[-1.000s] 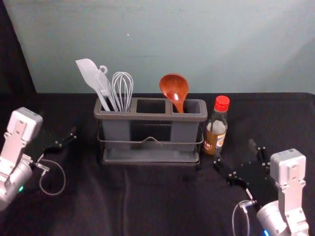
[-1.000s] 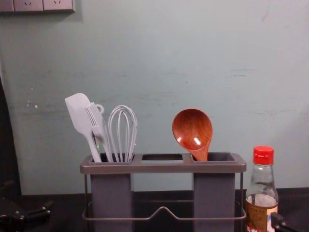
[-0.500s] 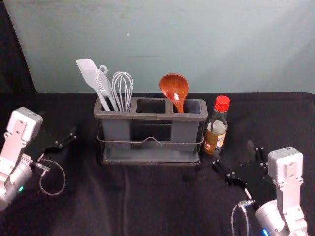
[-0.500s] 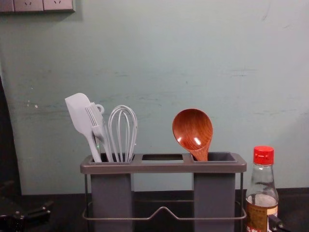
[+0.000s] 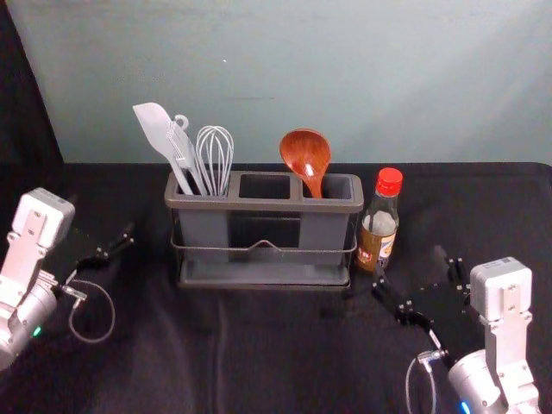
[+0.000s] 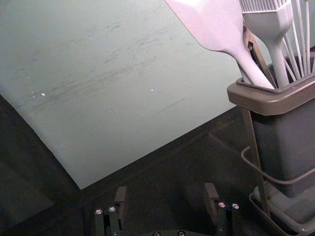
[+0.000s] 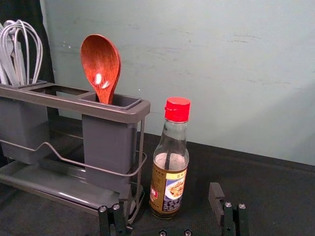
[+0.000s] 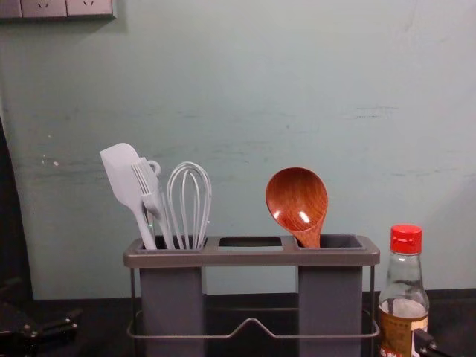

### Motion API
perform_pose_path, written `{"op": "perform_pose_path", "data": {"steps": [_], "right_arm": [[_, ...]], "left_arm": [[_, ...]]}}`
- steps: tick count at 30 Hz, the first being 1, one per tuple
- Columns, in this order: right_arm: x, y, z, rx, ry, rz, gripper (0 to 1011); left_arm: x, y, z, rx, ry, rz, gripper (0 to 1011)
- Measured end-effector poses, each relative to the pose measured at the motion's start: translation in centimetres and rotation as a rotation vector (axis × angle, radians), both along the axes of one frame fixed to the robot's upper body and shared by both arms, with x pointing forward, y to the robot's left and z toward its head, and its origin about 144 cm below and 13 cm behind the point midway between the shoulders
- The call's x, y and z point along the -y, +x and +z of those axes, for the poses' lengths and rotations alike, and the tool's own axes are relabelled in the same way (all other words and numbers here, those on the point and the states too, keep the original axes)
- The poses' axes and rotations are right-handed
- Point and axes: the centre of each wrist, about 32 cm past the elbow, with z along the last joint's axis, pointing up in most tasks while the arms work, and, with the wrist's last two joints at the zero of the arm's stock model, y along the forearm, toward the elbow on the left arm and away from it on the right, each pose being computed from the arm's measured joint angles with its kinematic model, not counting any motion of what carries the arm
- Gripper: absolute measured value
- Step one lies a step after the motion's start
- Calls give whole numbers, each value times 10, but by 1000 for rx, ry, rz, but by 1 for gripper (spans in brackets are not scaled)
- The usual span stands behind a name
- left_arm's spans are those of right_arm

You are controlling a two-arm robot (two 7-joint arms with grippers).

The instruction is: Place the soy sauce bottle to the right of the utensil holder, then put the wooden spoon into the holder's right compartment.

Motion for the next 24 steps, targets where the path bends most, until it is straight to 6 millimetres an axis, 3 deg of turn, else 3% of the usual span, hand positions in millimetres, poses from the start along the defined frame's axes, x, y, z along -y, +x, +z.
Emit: {"op": "perform_pose_path", "data": {"steps": [24], "right_arm": [[0,0,0,2,1,-2,1004]], "left_arm": [[0,0,0,0,0,0,1012]]}}
